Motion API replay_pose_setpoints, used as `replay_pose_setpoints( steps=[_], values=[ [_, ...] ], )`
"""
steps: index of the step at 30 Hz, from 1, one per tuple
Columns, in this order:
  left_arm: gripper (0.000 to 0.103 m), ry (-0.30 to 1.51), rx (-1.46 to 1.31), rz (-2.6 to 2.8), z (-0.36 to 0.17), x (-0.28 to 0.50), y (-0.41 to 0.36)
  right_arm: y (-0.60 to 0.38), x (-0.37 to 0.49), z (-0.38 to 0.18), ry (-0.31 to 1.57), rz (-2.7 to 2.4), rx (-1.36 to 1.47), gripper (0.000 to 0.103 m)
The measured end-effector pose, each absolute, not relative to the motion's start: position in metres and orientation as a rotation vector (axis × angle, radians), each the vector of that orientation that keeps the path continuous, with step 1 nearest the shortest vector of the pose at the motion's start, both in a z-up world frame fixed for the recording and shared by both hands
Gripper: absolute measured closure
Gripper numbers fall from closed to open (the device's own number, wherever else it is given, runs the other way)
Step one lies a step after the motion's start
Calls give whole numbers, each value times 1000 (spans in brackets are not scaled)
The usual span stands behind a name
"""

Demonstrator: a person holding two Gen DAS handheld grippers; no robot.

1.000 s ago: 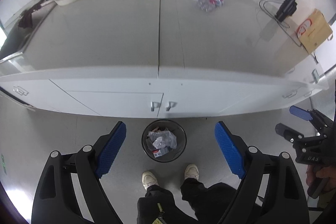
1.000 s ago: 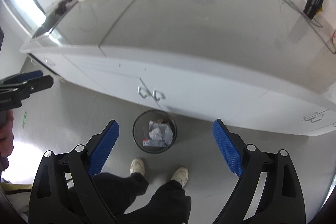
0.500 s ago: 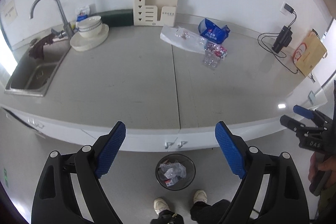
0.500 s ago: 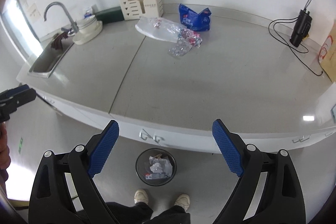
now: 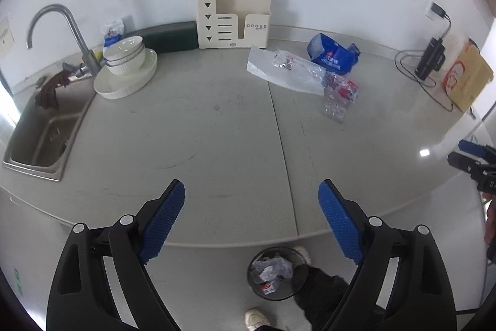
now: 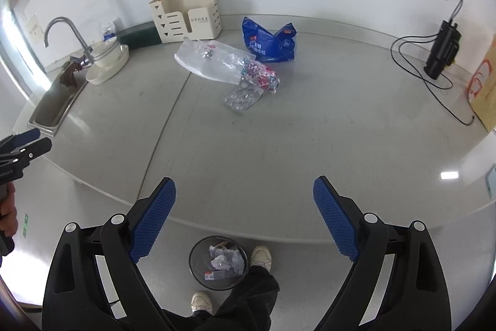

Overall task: Collect trash
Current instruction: 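Move both open grippers back to the white bag and clear wrapper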

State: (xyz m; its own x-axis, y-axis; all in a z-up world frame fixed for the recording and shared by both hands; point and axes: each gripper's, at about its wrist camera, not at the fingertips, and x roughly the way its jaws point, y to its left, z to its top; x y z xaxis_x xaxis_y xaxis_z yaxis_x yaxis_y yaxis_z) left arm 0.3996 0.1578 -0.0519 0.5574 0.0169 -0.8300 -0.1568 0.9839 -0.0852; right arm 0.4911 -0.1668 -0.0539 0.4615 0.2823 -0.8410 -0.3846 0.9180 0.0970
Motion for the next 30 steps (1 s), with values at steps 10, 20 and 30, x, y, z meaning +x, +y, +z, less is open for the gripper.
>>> replay_pose_setpoints(
  steps=[10,20,30],
  values=[
    [16,991,-192,201,-71,515,171,-159,612,-85,1020,573,-245,12],
    [16,1065,-177,160,-104,603,188,-126,686,-116,1057,620,-287,12],
    [16,1113,-142,28,-126,690,202,-105,740,-146,1162,556,-244,21]
  ],
)
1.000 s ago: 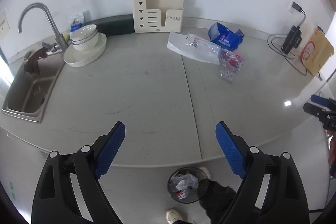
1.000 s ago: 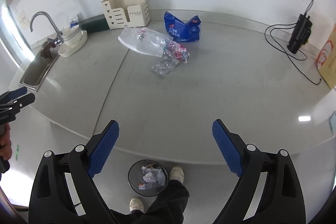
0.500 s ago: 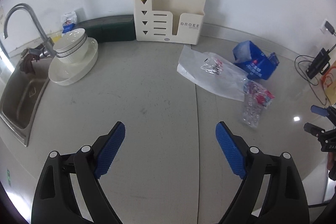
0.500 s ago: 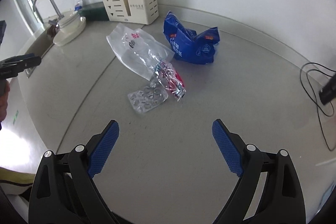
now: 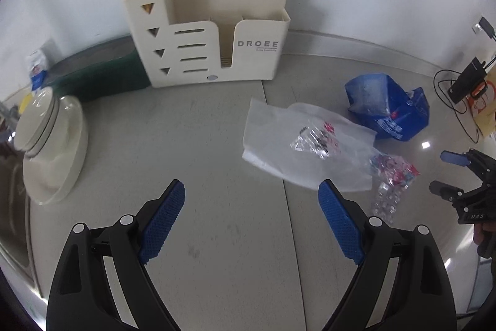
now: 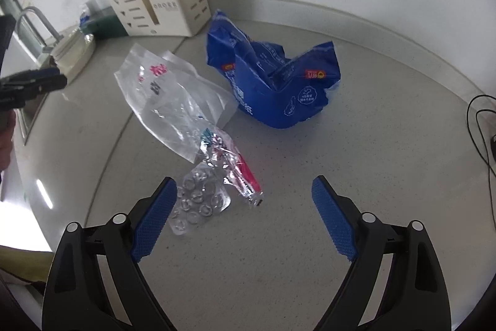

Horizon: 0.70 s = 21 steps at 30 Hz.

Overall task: Collect trash
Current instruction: 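Move both open grippers back to the white bag and clear wrapper, then grasp the white plastic bag with the left gripper while the right grasps the clear wrapper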

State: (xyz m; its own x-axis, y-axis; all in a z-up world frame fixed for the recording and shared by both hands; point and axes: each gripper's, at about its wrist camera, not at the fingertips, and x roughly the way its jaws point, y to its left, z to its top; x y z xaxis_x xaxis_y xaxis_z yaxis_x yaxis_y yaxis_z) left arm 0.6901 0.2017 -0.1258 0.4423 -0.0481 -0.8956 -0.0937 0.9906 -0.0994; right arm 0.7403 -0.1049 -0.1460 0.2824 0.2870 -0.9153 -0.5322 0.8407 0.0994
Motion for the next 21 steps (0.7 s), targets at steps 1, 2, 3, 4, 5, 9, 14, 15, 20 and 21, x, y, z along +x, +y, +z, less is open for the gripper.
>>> replay_pose_setpoints(
  steps=[1,2,3,4,5,9,14,15,20,21],
  values=[
    [16,1122,-151,23,-130,698,203,-103,745,-149,1176,550,-241,21],
    [16,1128,-158,15,-134,703,203,-101,748,-152,1184,547,-239,21],
    [16,1134,-158,5,-138,710,203,-100,751,-154,1191,546,-242,21],
    [16,1139,-146,-2,-142,716,202,-98,753,-157,1199,548,-249,22],
    [16,1143,-135,-5,-145,719,202,-97,755,-159,1205,549,-256,22],
    [18,1166,-126,-4,-159,737,209,-92,765,-171,1236,554,-264,28],
    [23,1214,-157,-49,-174,753,216,-88,773,-182,1272,573,-251,37],
    [23,1222,-153,-60,-177,756,215,-87,774,-184,1282,583,-246,44],
    [33,1262,-134,-105,-192,773,208,-85,776,-193,1321,585,-248,70],
    [36,1279,-158,-125,-196,776,208,-84,776,-195,1330,588,-250,75]
  ],
)
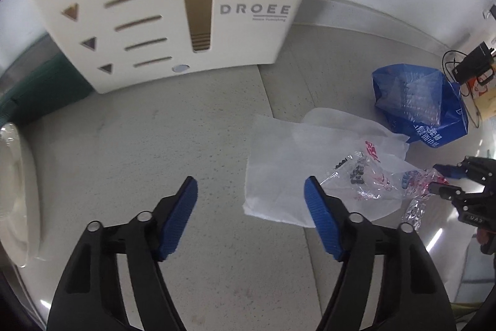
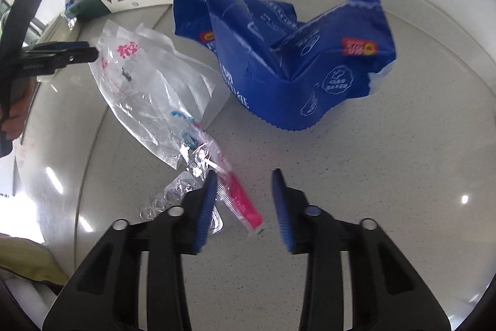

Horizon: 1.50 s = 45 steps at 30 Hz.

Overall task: Collect trash
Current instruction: 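Grasp the white plastic bag with the left gripper while the right grasps the clear wrapper, then lift the white bag and clear wrapper and carry both over the trash bin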

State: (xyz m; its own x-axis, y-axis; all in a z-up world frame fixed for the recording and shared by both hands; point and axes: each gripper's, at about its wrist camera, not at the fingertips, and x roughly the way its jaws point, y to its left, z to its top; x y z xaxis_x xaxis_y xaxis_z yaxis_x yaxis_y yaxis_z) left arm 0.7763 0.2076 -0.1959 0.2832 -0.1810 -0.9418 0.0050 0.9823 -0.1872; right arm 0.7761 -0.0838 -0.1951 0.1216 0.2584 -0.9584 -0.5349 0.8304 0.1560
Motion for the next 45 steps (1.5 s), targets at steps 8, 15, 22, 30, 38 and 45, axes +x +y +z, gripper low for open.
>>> replay_pose_setpoints(
  steps=[8,15,22,30,38,45],
  values=[
    [84,1330,-185,-223,-206,785,191,-84,772,-203,1357,598,-250,95],
    [101,1288,-188,-242,-192,768,184,-88,763,-193,1316,608,-249,100],
    [101,1174,-258,-165,-153,736,199,-94,743,-175,1255,636,-257,101],
    [101,1071,-193,-48,-106,697,192,-91,721,-159,1197,684,-250,101],
    [101,1030,-187,160,-75,622,197,-106,701,-145,1134,722,-225,101],
    [101,1003,-234,225,-69,557,184,-116,670,-130,1091,737,-190,101]
  ],
)
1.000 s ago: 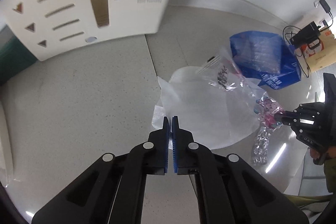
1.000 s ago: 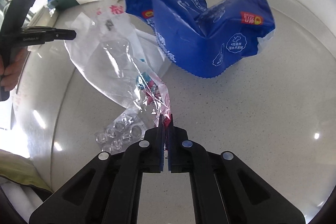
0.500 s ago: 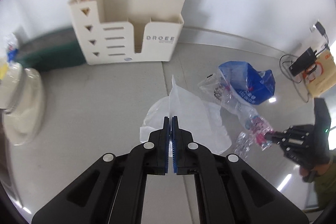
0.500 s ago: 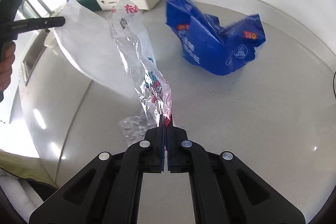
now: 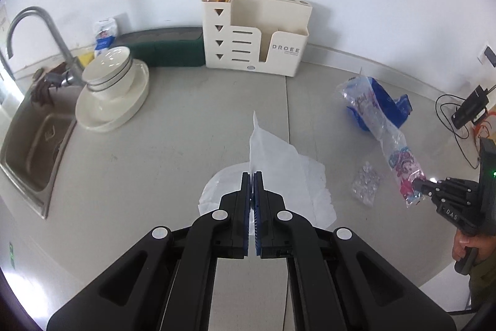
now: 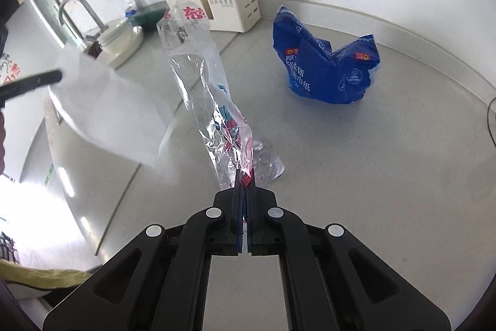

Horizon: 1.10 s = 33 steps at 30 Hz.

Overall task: Collect trash
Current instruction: 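Lift the white bag and clear wrapper and carry both over the trash bin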

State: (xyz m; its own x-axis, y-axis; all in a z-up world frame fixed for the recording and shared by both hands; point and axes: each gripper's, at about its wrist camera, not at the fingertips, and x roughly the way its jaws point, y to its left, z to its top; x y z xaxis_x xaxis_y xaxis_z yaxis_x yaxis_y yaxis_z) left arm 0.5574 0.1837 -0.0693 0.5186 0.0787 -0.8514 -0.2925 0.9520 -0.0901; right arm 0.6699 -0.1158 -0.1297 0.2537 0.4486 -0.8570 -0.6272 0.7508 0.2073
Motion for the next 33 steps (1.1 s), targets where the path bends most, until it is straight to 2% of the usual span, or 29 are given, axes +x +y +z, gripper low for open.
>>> replay_pose_setpoints(
  steps=[8,17,23,33],
  values=[
    [101,932,-246,161,-55,480,184,-129,592,-103,1035,644,-187,101],
    [102,894,-175,65,-32,370,182,-136,448,-95,1035,490,-143,101],
    [102,897,-201,22,-41,317,177,-141,379,-86,1064,464,-152,101],
    [102,972,-253,11,-75,275,151,-148,338,-100,1099,497,-187,101]
  ],
)
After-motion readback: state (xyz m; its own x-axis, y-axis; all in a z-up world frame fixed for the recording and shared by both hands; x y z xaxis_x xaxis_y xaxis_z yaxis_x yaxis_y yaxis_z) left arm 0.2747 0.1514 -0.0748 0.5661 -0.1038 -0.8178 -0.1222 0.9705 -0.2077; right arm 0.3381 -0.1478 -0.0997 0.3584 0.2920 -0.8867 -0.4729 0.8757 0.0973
